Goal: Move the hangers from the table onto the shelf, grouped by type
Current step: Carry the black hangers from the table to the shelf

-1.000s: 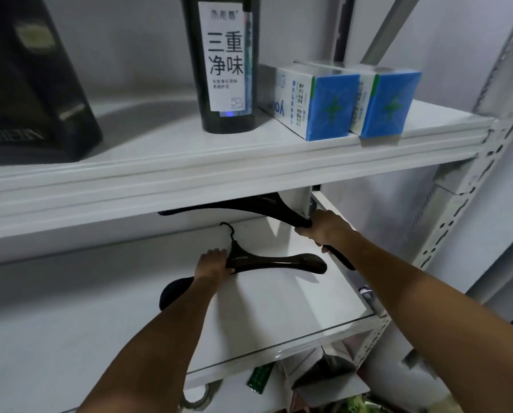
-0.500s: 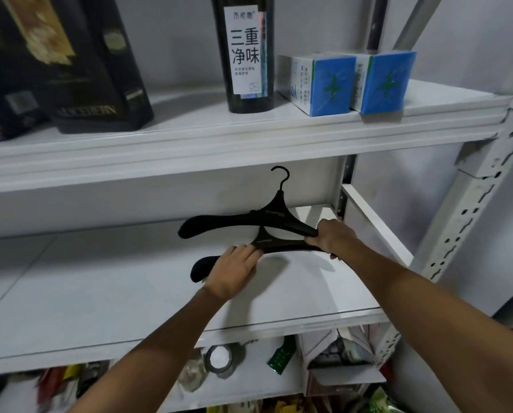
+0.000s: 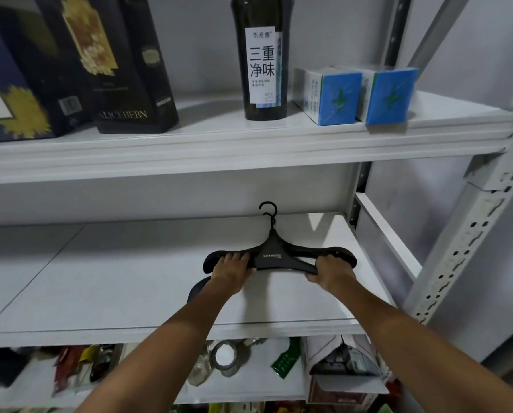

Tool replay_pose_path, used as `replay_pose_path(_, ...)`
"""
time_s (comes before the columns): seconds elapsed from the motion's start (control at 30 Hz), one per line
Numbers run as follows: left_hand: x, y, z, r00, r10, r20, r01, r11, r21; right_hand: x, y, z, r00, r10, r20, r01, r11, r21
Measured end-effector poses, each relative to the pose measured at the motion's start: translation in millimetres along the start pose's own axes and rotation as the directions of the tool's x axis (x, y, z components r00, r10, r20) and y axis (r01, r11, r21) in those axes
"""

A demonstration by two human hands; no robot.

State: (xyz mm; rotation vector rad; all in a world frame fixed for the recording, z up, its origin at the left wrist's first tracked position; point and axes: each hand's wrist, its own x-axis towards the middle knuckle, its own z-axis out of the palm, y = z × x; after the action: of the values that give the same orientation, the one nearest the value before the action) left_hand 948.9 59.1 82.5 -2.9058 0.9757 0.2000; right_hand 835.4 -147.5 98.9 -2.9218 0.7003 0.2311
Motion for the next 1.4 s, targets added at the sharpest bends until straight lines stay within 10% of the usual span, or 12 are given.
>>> replay_pose_path(0.87, 31, -5, 37, 0.997, 0.0, 0.079, -0.004, 0.998, 0.058, 32, 6, 23, 0.984, -0.163, -0.065, 0.129, 0.922, -0.366)
replay_pose_path(1.4, 21, -3, 0, 0.997, 0.079, 0.009, -0.079, 0.986, 0.147, 11, -7, -18, 0.981, -0.006, -0.196, -0.008, 0.997, -0.075)
